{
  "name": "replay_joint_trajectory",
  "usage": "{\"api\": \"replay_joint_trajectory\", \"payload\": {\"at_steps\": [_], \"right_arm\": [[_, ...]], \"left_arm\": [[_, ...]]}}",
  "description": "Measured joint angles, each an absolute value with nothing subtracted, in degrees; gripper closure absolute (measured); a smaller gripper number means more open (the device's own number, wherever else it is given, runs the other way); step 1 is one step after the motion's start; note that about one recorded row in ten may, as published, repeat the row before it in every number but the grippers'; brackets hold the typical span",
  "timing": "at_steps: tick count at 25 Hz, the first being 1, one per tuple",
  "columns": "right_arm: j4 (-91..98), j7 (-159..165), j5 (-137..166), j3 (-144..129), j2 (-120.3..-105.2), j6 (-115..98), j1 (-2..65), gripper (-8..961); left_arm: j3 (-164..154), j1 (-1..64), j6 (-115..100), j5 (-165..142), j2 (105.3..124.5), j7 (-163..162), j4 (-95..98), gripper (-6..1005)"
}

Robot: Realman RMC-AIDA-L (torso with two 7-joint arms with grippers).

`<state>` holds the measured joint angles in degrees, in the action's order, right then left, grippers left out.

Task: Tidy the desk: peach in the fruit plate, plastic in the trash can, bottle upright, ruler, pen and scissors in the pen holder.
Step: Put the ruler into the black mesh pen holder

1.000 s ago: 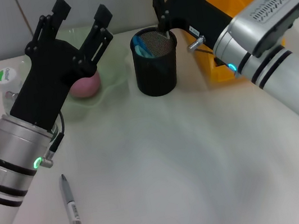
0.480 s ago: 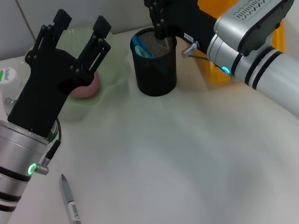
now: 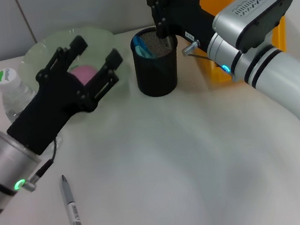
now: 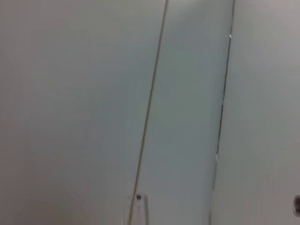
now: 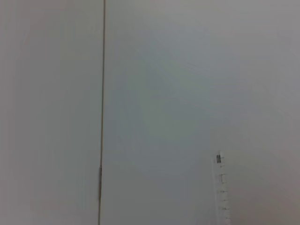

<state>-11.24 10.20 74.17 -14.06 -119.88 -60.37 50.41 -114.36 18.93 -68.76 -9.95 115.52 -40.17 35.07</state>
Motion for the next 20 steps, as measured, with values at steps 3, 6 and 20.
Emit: {"api": "replay_joint_trajectory", "payload": {"at_steps": [3,6,20], "right_arm": [[-11.19,10.18,74.16,-14.06,-119.88,-60.37,50.38,949],[-11.2,10.17,74.12,-14.06,-119.88,-60.37,50.39,949],[-11.36,10.18,74.07,-14.06,-119.88,-59.16,51.13,948]], "left_arm": [[-107.82,18.26,-69.0,-23.08,113.23,-50.55,35.54,192],[-104.3,17.97,-69.88,-30.4,112.04,-56.16,36.27,192],[-71.69,15.97,-91.61,-71.09,113.98,-82.0,46.76,193]]}}
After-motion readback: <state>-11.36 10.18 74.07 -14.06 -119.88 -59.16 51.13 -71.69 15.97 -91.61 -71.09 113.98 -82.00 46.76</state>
